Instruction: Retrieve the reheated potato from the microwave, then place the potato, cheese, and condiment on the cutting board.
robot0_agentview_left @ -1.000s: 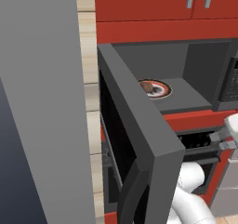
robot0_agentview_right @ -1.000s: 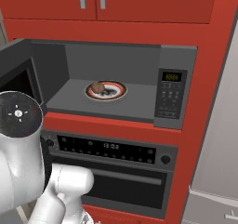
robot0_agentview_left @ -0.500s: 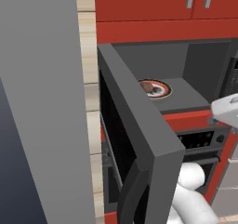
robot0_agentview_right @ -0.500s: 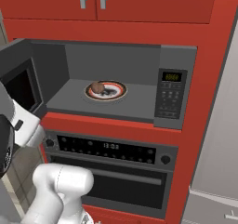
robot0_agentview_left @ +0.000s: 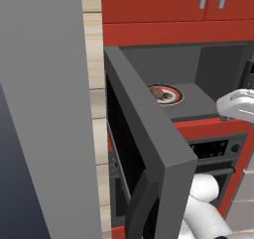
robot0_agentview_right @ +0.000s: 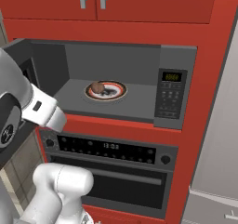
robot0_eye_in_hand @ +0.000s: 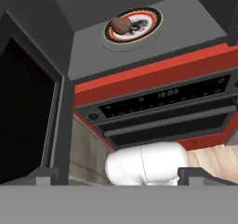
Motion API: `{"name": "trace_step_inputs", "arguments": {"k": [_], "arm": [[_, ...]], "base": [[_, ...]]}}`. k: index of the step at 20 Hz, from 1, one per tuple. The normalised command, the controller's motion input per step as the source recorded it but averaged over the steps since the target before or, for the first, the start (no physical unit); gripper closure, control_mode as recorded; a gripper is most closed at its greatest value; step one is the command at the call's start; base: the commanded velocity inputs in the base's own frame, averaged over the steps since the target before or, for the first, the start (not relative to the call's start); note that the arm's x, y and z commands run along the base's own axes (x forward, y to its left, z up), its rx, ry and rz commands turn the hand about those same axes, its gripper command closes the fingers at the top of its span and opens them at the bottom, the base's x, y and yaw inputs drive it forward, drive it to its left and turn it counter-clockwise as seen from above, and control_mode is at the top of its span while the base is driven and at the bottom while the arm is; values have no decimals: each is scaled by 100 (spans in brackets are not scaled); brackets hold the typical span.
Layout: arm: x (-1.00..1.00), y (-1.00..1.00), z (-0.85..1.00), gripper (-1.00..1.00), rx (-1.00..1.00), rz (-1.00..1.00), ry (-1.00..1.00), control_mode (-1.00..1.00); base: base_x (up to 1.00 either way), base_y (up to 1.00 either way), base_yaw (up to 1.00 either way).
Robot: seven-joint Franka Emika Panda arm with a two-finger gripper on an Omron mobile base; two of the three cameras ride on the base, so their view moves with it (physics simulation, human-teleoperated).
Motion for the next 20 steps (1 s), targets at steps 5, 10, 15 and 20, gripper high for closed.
{"name": "trace_step_inputs", "arguments": {"k": [5,10,15,20], "arm": [[42,-25,-24,-100,-10,1,-17,-100],[45,-19,-16,-100,-6,7,-33,-100],[58,-14,9,-100,0,1,-5,-100],[57,-6,19,-100,0,0,11,-100]], "base": [[0,0,0],[0,0,0],[0,0,0],[0,0,0]]}}
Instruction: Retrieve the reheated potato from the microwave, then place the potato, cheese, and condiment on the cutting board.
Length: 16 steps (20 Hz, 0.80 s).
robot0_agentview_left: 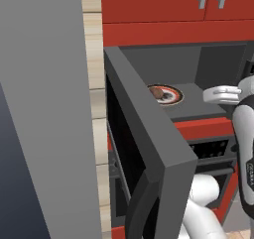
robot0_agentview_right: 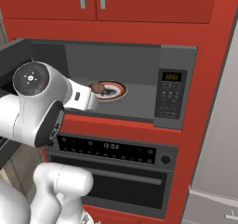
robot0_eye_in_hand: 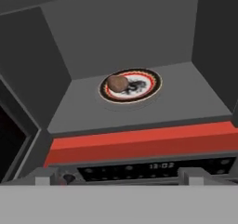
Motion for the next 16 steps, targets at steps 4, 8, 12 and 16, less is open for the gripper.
{"name": "trace_step_inputs", "arguments": {"k": [4,8,12,16], "arm": [[52,-2,0,-100,0,4,0,-100],[40,1,-7,-100,0,14,-1,-100],[33,11,-17,-100,0,17,0,-100],[38,19,-15,-100,0,12,0,-100]], "base": [[0,0,0],[0,0,0],[0,0,0],[0,0,0]]}}
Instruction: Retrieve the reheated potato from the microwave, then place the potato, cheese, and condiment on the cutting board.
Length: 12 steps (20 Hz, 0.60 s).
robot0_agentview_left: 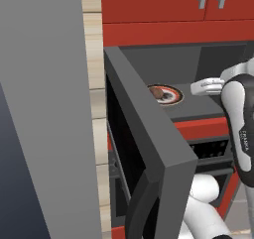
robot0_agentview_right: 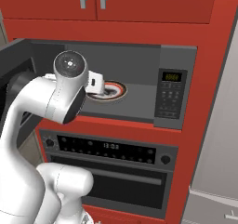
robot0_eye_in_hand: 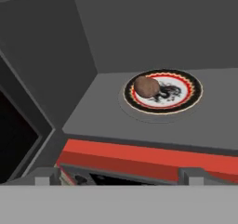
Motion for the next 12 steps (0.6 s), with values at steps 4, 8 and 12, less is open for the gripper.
{"name": "trace_step_inputs", "arguments": {"k": [4,8,12], "arm": [[46,17,-11,-100,0,1,0,-100],[46,16,-21,-100,0,0,0,-100],[41,14,-25,-100,-2,1,0,-100]], "base": [[0,0,0],[0,0,0],[0,0,0]]}}
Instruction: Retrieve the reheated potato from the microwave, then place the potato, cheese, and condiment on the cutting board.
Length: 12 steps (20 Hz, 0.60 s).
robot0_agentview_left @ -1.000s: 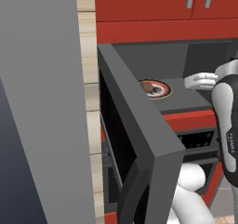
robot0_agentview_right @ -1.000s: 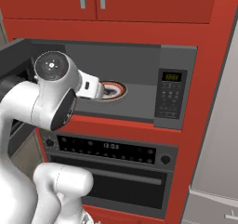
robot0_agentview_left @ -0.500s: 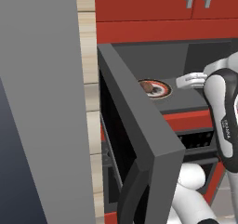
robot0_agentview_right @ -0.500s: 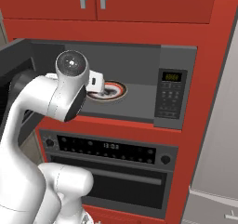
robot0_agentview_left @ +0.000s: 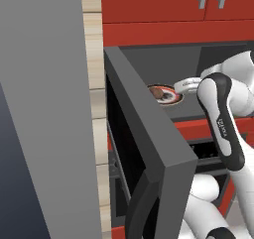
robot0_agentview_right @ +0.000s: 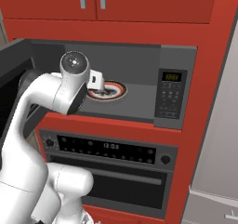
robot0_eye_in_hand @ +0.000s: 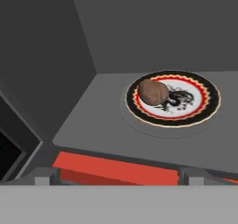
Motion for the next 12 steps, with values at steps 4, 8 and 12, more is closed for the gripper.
{"name": "trace_step_inputs", "arguments": {"k": [4,8,12], "arm": [[41,8,-25,-100,-3,3,0,-100],[51,2,-21,-100,-1,4,0,-100],[53,0,-14,-100,0,5,0,-100]], "base": [[0,0,0],[0,0,0],[0,0,0]]}}
